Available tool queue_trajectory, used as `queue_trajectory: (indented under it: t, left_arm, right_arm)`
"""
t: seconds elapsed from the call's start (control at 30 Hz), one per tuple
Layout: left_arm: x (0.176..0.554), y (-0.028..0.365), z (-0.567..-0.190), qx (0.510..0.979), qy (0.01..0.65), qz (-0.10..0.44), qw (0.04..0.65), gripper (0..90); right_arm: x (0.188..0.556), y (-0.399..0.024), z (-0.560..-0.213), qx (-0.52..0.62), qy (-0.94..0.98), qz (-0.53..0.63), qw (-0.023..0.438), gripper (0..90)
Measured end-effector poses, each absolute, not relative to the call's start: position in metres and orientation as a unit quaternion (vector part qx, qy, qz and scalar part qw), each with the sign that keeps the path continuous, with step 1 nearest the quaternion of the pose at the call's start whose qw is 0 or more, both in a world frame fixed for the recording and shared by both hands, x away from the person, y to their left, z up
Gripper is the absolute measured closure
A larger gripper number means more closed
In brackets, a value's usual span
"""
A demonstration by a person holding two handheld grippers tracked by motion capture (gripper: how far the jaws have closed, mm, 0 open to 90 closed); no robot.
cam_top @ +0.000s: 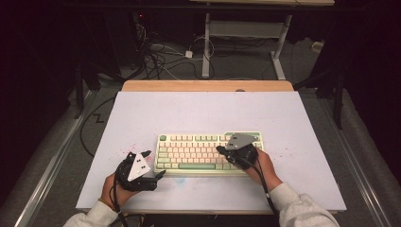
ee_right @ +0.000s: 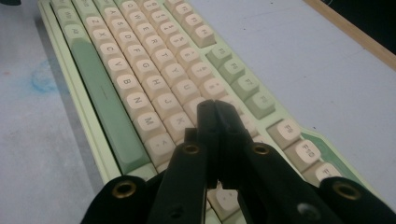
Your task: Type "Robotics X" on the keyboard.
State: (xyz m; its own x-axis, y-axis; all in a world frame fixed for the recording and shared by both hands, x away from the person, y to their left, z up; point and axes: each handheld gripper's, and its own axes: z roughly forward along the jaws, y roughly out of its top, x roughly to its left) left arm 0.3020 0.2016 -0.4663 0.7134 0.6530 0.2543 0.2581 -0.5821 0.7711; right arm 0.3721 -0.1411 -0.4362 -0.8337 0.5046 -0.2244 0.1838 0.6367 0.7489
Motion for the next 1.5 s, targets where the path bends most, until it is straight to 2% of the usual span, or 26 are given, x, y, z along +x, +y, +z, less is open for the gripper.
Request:
queue_trajectory:
  t: [0.27, 1.03, 1.5]
  left_arm:
    - [0.302, 0.203, -0.466, 0.848, 0.27, 0.266, 0.37, 17.9]
    - [0.303, 0.202, -0.466, 0.848, 0.269, 0.267, 0.37, 18.2]
    - [0.303, 0.202, -0.465, 0.85, 0.271, 0.271, 0.362, 18.3]
  right_arm:
    - [0.385, -0.124, -0.441, 0.198, 0.89, 0.353, 0.207, 90.0]
    - [0.393, -0.116, -0.449, 0.205, 0.907, 0.307, 0.203, 90.0]
    - [0.371, -0.133, -0.423, 0.21, 0.871, 0.387, 0.217, 90.0]
